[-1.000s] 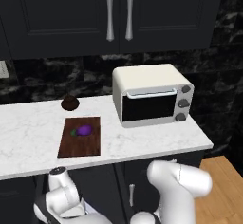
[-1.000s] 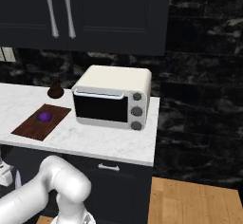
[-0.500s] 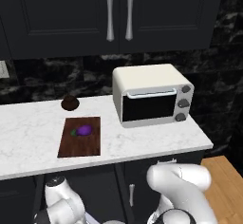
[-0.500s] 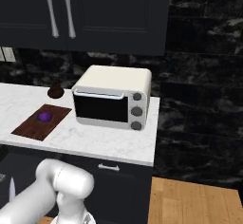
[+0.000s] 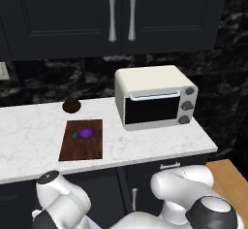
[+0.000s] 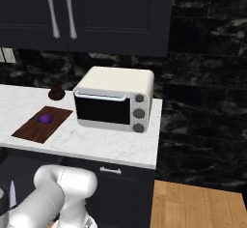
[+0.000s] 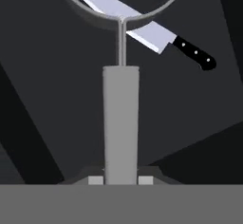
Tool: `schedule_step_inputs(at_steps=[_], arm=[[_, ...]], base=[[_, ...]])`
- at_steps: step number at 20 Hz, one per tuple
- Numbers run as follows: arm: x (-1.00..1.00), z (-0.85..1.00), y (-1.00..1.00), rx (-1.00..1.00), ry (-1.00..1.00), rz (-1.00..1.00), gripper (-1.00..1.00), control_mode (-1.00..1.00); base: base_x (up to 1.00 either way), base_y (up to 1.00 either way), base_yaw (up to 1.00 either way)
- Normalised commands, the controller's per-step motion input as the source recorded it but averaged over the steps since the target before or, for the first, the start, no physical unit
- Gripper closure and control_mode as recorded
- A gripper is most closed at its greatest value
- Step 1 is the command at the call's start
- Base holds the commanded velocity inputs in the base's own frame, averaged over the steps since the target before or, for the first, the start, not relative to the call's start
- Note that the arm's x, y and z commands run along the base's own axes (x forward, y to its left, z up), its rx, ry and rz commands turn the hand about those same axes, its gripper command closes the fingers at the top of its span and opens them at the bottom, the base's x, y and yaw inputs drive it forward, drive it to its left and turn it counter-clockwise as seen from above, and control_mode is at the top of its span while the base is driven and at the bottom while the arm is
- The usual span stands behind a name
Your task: Place the appropriate cutting tool for cutting the eggplant skin on the cutting board.
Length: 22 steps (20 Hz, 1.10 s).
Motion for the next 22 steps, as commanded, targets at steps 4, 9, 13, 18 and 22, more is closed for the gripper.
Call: schedule_step_inputs(at_steps=[4,9,13,18,22], arm=[[0.00,0.85,-0.37,-0.07,-0.08,-0.13,1.00,-1.00],[0.08,0.80,-0.53,-0.01,-0.11,-0.12,1.00,-1.00],[0.29,0.77,-0.58,0.00,-0.03,-0.14,1.00,-1.00],[0.50,0.34,-0.68,0.00,0.01,-0.14,1.00,-1.00],[0.57,0.04,-0.68,0.00,0.01,-0.11,1.00,-1.00]], base=[[0.00,0.00,0.00],[0.00,0.00,0.00],[0.00,0.00,0.00],[0.00,0.00,0.00],[0.00,0.00,0.00]])
